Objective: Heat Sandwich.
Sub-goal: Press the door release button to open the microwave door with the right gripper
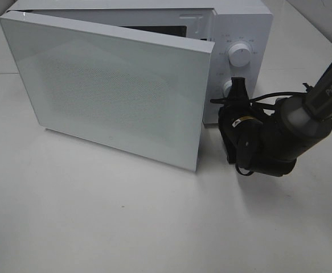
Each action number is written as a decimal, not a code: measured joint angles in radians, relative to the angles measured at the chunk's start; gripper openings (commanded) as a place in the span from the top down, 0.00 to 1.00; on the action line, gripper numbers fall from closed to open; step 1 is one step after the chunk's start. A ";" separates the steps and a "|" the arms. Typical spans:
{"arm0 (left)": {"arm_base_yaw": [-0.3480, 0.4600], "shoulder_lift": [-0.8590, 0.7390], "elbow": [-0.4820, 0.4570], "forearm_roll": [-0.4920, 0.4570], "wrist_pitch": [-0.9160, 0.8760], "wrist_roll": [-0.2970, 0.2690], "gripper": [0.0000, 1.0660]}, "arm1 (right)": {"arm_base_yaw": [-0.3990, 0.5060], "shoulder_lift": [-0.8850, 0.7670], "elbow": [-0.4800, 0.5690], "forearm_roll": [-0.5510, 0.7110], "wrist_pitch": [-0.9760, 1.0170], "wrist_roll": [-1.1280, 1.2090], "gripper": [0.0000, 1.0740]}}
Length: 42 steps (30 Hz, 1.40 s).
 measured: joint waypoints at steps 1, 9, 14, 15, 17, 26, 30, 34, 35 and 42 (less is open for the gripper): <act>0.000 0.000 0.000 0.000 0.000 0.000 0.08 | 0.001 0.000 0.000 0.002 0.000 -0.001 1.00; 0.000 0.000 0.000 0.000 0.000 0.000 0.08 | 0.002 0.000 0.000 0.001 0.000 -0.002 1.00; 0.000 0.000 0.000 0.000 0.000 0.000 0.08 | 0.002 0.000 0.000 0.001 0.000 -0.002 1.00; 0.000 0.000 0.000 0.000 0.000 0.000 0.08 | 0.002 0.000 0.000 0.001 0.000 -0.002 1.00; 0.000 0.000 0.000 0.000 0.000 0.000 0.08 | 0.002 0.000 0.000 -0.001 0.003 0.000 1.00; 0.000 0.000 0.000 0.000 0.000 0.000 0.08 | 0.000 -0.004 0.000 -0.011 0.030 0.000 1.00; 0.000 0.000 0.000 0.000 0.000 0.000 0.08 | -0.001 -0.005 0.000 -0.015 0.037 0.000 1.00; 0.000 0.000 0.000 0.000 0.000 0.000 0.08 | -0.008 -0.018 0.000 -0.025 0.070 0.000 0.99; 0.000 0.000 0.000 0.000 0.000 0.000 0.08 | -0.008 -0.018 0.000 -0.025 0.070 0.000 0.99; 0.000 0.000 0.000 0.000 0.000 0.000 0.08 | -0.023 -0.070 0.035 -0.068 0.114 0.000 0.99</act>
